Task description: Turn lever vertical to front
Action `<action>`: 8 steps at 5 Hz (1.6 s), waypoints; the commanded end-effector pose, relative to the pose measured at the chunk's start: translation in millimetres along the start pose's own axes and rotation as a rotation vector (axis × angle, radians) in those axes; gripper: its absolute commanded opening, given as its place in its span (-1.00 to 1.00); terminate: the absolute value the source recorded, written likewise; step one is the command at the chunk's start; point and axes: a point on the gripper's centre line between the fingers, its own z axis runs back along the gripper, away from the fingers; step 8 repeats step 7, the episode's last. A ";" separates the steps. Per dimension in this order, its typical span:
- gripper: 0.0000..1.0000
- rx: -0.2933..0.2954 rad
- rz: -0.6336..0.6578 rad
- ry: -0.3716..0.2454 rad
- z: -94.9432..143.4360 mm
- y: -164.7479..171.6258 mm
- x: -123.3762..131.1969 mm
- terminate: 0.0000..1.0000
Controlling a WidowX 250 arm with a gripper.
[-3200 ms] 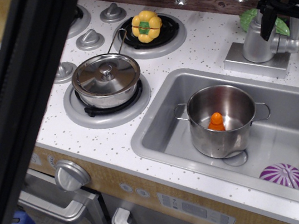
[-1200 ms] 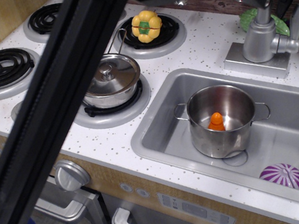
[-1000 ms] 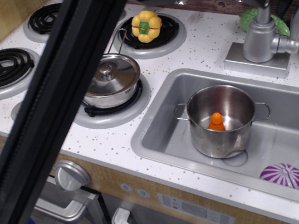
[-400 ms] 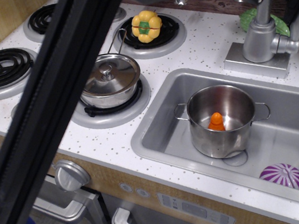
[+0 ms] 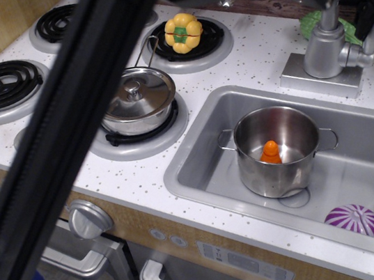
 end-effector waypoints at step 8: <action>-1.00 -0.128 0.013 0.025 -14.2 1.1 -46.8 1.00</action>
